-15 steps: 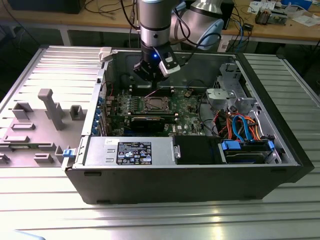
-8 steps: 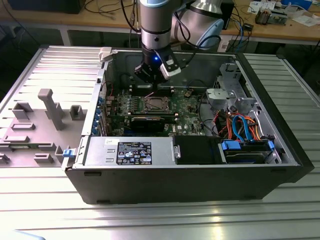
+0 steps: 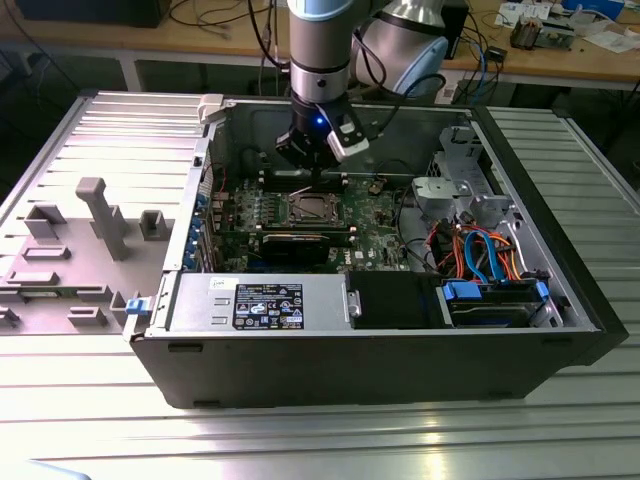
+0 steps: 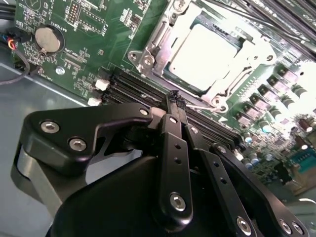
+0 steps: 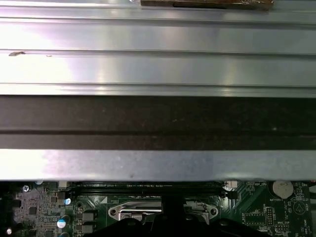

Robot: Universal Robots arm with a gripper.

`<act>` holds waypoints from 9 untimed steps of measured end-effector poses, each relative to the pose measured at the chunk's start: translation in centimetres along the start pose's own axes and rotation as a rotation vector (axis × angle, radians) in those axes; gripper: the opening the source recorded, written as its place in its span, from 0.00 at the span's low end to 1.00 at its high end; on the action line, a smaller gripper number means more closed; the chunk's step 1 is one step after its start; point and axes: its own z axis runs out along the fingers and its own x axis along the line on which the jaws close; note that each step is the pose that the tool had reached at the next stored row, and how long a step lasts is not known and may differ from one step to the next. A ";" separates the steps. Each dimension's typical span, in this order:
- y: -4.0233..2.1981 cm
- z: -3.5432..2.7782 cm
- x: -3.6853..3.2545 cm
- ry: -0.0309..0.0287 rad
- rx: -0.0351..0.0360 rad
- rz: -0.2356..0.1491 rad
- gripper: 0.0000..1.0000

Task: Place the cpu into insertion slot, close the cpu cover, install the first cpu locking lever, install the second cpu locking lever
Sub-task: 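Install the first cpu locking lever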

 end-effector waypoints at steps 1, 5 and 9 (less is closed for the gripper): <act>-0.01 0.22 -0.11 -0.0001 0.0001 0.000 0.11; 0.04 0.79 -0.38 0.0000 0.0002 0.000 0.11; 0.05 1.19 -0.66 -0.0001 0.0001 0.000 0.11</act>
